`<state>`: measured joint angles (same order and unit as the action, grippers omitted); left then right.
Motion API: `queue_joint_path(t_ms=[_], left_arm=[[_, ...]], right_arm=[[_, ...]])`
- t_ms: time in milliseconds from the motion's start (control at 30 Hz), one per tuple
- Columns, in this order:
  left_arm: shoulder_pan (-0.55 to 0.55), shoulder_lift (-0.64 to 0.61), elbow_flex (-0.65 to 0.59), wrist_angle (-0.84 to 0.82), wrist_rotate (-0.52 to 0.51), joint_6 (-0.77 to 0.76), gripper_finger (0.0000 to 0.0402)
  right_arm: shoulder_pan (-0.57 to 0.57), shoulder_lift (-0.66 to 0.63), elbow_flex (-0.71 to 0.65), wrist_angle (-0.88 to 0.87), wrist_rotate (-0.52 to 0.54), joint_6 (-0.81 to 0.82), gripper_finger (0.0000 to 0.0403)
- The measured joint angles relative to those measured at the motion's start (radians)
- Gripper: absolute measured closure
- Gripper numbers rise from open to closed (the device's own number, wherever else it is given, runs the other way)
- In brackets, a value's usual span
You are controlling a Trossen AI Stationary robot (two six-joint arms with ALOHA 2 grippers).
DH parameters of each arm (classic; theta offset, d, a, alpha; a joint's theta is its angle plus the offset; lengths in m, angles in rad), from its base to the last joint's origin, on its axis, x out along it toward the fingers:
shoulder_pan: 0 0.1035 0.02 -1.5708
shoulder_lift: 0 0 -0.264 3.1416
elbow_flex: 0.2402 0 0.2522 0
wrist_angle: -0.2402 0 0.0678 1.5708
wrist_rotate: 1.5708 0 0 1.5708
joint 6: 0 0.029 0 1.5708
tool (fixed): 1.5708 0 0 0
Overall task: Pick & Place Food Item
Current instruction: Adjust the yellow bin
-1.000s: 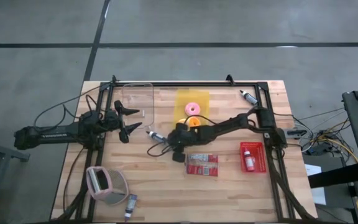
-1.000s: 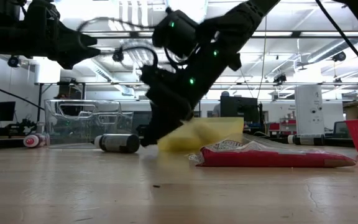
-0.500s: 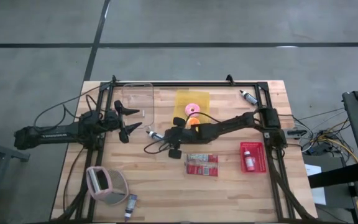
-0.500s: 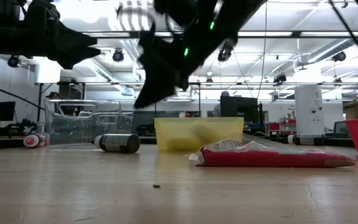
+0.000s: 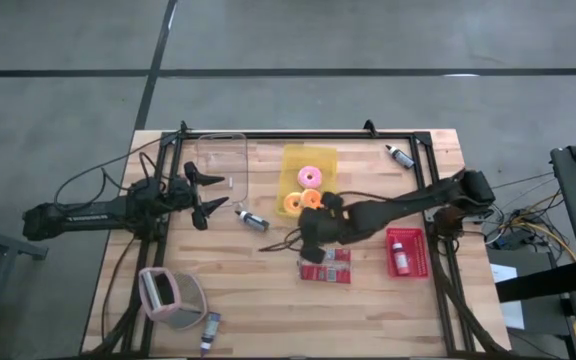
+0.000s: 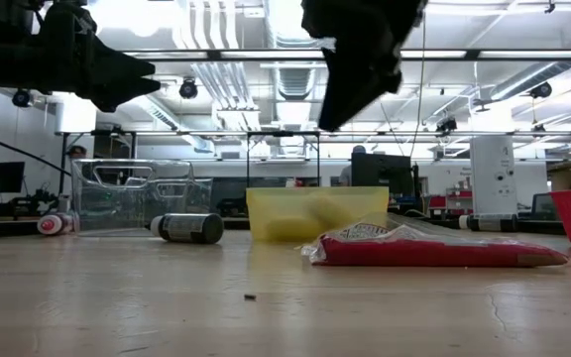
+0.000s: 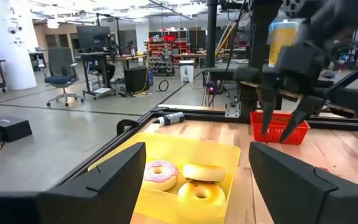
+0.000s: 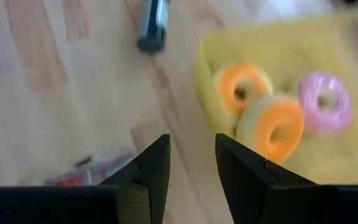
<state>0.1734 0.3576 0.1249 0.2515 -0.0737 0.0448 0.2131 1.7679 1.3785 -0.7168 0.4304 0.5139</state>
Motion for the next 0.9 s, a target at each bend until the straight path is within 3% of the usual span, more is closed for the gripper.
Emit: queue_joint_path(t_ms=[333, 900], left_arm=[[0.000, 0.000, 0.000, -0.002, 0.001, 0.000, 0.0111], [0.000, 0.000, 0.000, -0.006, 0.003, 0.000, 0.0110]], right_arm=[[0.004, 0.082, -0.061, -0.001, 0.015, 0.180, 0.0278], [-0.136, 0.231, -0.066, 0.015, 0.070, 0.186, 0.0278]])
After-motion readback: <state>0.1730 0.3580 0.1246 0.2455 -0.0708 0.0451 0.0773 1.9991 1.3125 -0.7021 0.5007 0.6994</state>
